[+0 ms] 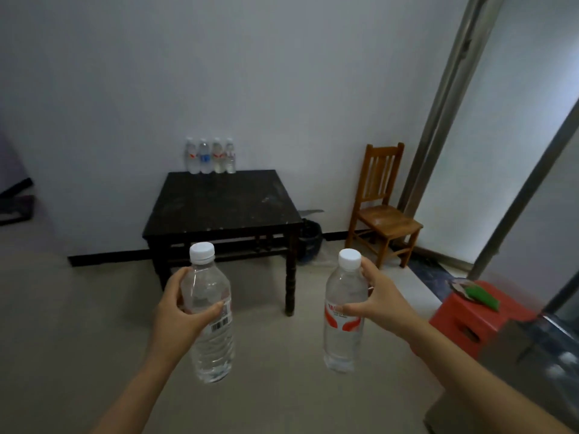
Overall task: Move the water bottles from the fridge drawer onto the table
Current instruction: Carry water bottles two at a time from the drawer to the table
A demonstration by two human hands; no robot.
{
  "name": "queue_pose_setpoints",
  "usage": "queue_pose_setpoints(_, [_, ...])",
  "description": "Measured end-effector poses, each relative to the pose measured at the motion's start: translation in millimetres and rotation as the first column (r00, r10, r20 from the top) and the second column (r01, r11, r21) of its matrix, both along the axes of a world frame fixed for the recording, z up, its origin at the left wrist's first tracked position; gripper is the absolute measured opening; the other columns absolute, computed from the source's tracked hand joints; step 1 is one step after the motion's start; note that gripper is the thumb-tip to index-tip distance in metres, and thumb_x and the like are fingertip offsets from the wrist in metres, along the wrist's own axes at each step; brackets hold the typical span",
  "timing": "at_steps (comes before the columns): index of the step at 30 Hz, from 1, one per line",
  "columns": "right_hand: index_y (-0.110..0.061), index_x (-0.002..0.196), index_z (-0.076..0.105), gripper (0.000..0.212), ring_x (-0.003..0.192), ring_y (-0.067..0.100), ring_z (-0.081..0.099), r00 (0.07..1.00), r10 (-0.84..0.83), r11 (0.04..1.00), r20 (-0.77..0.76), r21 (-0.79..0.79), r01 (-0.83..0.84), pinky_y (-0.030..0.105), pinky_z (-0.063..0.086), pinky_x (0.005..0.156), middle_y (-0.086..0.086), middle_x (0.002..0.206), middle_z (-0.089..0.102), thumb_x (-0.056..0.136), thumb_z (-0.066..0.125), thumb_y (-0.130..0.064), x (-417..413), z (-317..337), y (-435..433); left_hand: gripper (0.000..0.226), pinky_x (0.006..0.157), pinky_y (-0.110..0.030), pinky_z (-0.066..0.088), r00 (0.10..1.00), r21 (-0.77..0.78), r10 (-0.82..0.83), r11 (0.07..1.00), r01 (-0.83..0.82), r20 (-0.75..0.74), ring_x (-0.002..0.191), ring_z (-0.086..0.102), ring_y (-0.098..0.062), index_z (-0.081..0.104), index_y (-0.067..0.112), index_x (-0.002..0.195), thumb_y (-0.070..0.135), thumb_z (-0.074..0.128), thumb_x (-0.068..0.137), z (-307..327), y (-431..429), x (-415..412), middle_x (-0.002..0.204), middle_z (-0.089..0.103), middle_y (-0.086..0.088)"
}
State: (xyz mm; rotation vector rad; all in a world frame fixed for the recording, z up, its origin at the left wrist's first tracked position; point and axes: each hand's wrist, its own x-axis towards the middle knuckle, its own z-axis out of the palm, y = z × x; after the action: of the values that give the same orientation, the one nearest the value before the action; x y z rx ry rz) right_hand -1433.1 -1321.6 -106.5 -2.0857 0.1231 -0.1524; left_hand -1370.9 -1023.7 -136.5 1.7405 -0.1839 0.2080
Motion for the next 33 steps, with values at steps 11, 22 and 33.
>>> queue_pose_setpoints(11, [-0.041, 0.119, 0.033, 0.079, 0.096, 0.002, 0.054, 0.971, 0.237, 0.971, -0.037, -0.026, -0.238, 0.012, 0.047, 0.068, -0.016, 0.107, 0.052, 0.065, 0.079, -0.007, 84.8, -7.1, 132.0, 0.07, 0.073, -0.03, 0.047, 0.971, -0.065, 0.234, 0.969, -0.237, -0.051, 0.081, 0.058, -0.002, 0.044, 0.052, 0.096, 0.041, 0.078, 0.037, -16.2, 133.2, 17.4, 0.092, 0.058, 0.02])
queue_pose_setpoints(22, [-0.049, 0.11, 0.037, 0.076, 0.099, 0.003, 0.057, 0.918, 0.396, 0.918, 0.027, 0.007, -0.396, 0.011, 0.05, 0.064, -0.015, 0.108, 0.056, 0.064, 0.08, -0.006, 223.5, -23.3, 225.6, 0.069, 0.078, -0.032, 0.047, 0.921, 0.005, 0.39, 0.921, -0.39, 0.017, 0.082, 0.058, -0.011, 0.043, 0.045, 0.098, 0.004, 0.084, 0.059, -21.7, 224.5, 120.8, 0.093, 0.054, 0.021])
queue_pose_setpoints(33, [-0.05, 0.107, 0.038, 0.075, 0.103, 0.007, 0.055, 0.884, 0.464, 0.884, 0.061, 0.043, -0.466, 0.019, 0.051, 0.073, -0.013, 0.109, 0.055, 0.064, 0.078, -0.004, 364.4, -14.3, 321.1, 0.074, 0.078, -0.032, 0.046, 0.876, -0.05, 0.483, 0.875, -0.482, -0.002, 0.087, 0.06, -0.016, 0.044, 0.039, 0.106, 0.006, 0.085, 0.055, -5.6, 311.5, 235.4, 0.097, 0.058, 0.014])
